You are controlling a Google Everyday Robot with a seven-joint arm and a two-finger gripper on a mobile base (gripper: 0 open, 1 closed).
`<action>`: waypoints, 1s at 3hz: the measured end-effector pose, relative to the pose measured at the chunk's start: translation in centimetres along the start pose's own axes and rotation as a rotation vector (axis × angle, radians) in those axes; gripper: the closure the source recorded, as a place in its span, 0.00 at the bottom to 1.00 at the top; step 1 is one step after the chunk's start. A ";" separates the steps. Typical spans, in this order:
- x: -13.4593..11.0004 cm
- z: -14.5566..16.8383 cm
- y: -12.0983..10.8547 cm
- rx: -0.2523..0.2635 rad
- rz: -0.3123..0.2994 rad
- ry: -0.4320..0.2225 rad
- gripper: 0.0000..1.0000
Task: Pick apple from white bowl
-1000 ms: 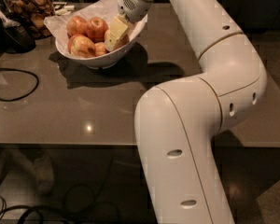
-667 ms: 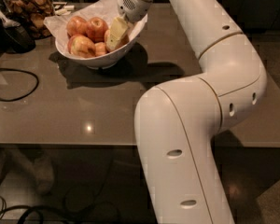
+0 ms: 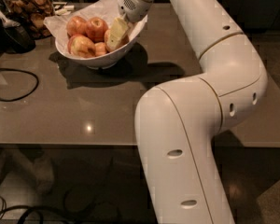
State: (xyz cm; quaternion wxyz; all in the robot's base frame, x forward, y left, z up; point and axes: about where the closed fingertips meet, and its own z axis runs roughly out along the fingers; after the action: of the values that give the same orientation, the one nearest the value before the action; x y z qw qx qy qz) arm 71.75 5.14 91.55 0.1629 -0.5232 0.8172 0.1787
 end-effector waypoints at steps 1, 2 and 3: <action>-0.8 -0.6 -0.3 0.024 -0.026 -0.044 1.00; -1.2 -4.5 1.4 0.039 -0.088 -0.133 1.00; -0.8 -8.9 5.1 0.024 -0.174 -0.229 1.00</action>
Offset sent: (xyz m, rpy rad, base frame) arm -0.0855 -0.0277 0.1032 0.1853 -0.2300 0.1056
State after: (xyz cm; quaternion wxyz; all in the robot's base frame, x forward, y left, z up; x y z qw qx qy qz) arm 66.74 3.65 100.44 0.2762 -0.5663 0.7468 0.2129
